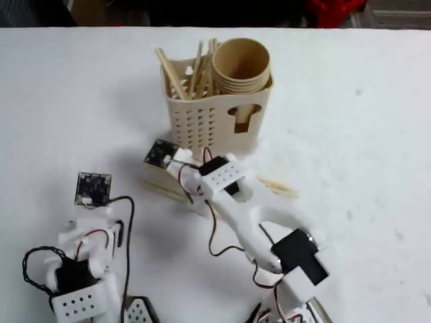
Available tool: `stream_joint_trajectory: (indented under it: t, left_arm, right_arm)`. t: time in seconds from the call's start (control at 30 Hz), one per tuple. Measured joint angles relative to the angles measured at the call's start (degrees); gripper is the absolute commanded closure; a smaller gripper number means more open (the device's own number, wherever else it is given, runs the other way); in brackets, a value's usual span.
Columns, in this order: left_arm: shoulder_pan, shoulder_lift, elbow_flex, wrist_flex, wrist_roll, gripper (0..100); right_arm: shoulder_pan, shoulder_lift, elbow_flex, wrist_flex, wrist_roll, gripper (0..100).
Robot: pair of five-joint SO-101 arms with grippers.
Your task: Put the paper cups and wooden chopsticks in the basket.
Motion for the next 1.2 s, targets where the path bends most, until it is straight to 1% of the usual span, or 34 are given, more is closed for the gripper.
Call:
stream_joint_trajectory:
  t: [0.03,0.1,0.23,0.33,0.57,0.73,0.83,0.93,1.0,1.2]
  left_arm:
    - [0.00,0.00,0.00,0.00,0.00,78]
    - [0.00,0.00,0.00,0.00,0.00,78]
    - [0.00,0.00,0.00,0.00,0.00,78]
    - [0.00,0.00,0.00,0.00,0.00,78]
    - [0.00,0.00,0.00,0.00,0.00,78]
    - [0.00,0.00,0.00,0.00,0.00,78]
    - [0.00,0.00,0.00,0.00,0.00,78]
    - [0.00,0.00,0.00,0.00,0.00,78]
    - [0.00,0.00,0.00,0.00,0.00,78]
    - [0.00,0.00,0.00,0.00,0.00,78]
  right_arm:
    - [0.00,0.00,-0.09,0.00,0.00,99.2]
    - [0.09,0.09,-0.26,-0.53,0.00,97.5]
    - [0.09,-0.09,-0.26,-0.53,-0.09,97.8]
    - [-0.09,-3.08,0.70,0.88,-0.09,97.8]
    - [-0.26,-22.33,8.79,0.79,-3.78,97.8]
    - [-0.53,-37.63,8.79,0.88,-4.66,97.8]
    - [-0.53,-42.29,4.75,0.88,-4.66,97.8]
    - [-0.44,-42.11,-2.99,0.88,-4.66,97.8]
    - [-0.44,-40.00,-9.41,-0.26,-5.45,97.8]
    - [0.53,-26.99,-29.19,-8.79,-13.71,97.8]
